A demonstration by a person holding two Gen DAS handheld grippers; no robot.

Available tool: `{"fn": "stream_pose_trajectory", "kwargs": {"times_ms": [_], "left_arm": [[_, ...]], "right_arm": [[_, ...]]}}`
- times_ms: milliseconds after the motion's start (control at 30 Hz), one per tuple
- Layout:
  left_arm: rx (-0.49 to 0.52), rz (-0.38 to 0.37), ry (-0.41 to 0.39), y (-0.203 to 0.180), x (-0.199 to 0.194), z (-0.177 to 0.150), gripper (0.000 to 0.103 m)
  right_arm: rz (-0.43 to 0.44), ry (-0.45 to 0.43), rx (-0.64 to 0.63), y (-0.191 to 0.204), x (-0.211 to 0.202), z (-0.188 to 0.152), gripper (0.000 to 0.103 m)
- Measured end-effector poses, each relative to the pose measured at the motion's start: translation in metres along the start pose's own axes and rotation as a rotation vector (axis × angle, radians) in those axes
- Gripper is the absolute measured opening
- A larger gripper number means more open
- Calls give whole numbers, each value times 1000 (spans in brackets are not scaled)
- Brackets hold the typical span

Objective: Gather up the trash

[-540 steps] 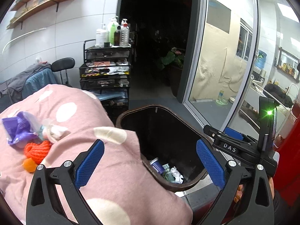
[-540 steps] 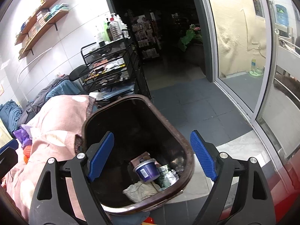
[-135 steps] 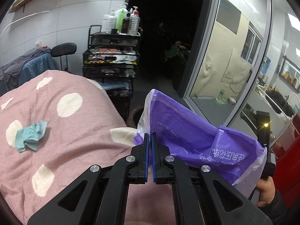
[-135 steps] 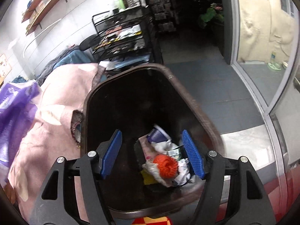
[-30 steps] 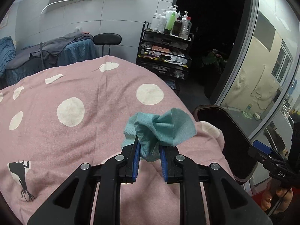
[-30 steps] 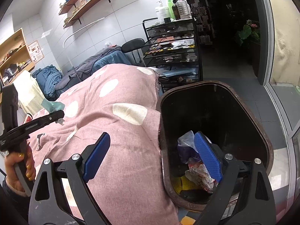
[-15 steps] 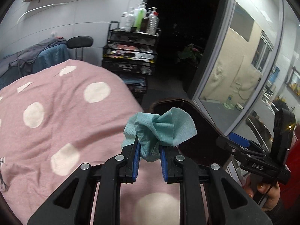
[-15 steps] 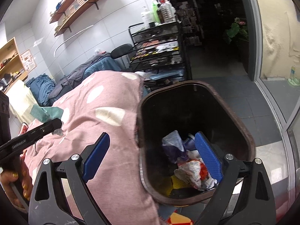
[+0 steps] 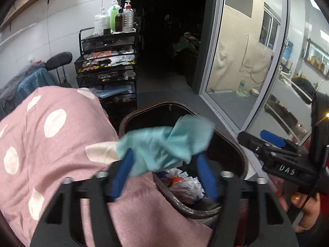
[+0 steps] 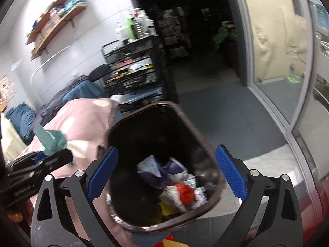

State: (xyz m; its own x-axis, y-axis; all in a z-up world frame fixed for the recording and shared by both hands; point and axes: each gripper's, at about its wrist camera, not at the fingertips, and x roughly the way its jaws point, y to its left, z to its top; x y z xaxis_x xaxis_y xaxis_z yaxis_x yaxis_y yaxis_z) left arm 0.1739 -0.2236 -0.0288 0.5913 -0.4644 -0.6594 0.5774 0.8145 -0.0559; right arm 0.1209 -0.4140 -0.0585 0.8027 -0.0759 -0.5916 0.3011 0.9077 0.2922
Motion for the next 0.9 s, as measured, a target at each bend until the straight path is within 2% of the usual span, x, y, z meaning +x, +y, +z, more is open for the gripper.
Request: {"fn": "stream_pose_trajectory", "kwargs": {"times_ms": [33, 100, 200, 400, 633, 700, 900], "left_arm": [[-1, -3, -5, 0, -1, -1, 78], [-7, -18, -17, 3, -4, -2, 92], [-13, -6, -45, 4, -12, -5, 97], [-13, 2, -112, 6, -34, -13, 98], [-14, 105, -220, 10, -76, -38, 98], [-21, 160, -253, 13, -88, -47, 98], [-68, 275, -302, 25, -117, -72, 98]], "right_arm": [[-29, 1, 15, -6, 1, 1, 96], [-52, 3, 24, -12, 2, 2, 97], [-73, 8, 39, -21, 5, 3, 97], [-71, 3, 8, -21, 6, -2, 97], [-19, -48, -73, 5, -4, -15, 97], [-2, -73, -95, 16, -11, -20, 97], [70, -129, -179, 61, -32, -41, 97]]}}
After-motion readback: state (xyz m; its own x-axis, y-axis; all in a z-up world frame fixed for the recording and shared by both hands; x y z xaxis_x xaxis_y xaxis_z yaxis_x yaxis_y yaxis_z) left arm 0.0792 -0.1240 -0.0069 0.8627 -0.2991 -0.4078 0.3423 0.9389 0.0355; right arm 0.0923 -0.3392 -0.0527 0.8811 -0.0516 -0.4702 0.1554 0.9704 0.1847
